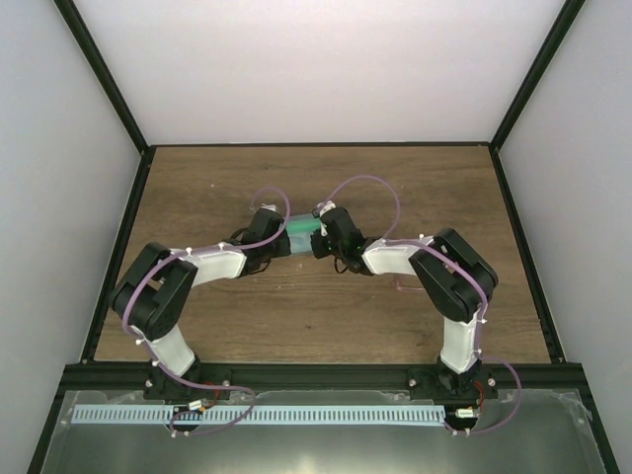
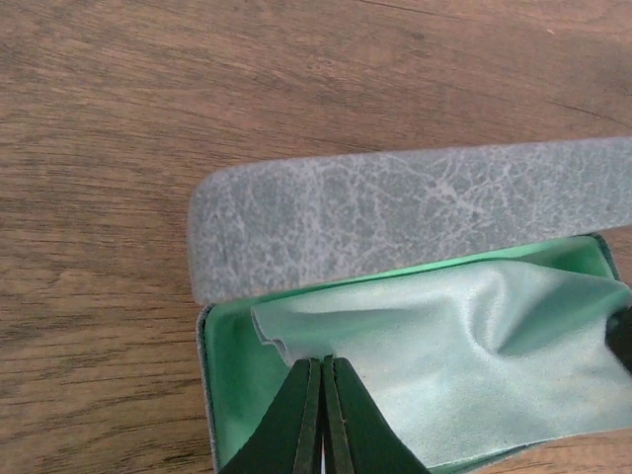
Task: Organize the sunglasses
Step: Place the glasses cleaning cloth in the sunglasses case.
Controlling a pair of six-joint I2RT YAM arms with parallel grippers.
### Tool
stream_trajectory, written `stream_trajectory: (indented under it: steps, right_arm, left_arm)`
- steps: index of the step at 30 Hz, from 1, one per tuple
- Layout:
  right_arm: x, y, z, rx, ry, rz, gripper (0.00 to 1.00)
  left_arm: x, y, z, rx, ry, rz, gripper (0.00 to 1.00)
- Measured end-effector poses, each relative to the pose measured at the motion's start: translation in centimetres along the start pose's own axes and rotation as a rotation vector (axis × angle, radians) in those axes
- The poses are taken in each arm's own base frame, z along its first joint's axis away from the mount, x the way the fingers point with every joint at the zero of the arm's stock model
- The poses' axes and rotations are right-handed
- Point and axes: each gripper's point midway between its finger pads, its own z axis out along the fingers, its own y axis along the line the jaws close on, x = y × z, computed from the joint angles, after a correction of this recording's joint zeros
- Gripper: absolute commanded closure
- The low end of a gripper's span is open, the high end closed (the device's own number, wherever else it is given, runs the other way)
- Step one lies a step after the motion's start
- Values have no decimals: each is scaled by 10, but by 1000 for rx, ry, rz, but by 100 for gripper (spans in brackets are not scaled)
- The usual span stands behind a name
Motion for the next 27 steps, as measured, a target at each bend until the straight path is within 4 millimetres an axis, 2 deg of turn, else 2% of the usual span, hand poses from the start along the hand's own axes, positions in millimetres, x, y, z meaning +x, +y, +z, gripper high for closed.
stream_trajectory:
  steps: [7, 12, 17, 22, 27]
  right_arm:
    - [3, -2, 5, 10, 11, -2, 99]
    - [2, -3, 6, 19, 10, -4, 99]
    - [2, -4, 7, 25, 12, -8, 90]
    - [3, -5, 7, 30, 17, -10, 76]
    - [4, -6, 7, 32, 21, -13, 74]
  left_arm:
    - [7, 5, 5, -22, 21, 4, 95]
    - [14, 12, 9, -53, 45, 15, 87]
    - [14, 14, 10, -64, 49, 26, 78]
    - [12, 12, 9, -63, 46, 29, 65]
    - [9, 11, 9, -60, 42, 27, 63]
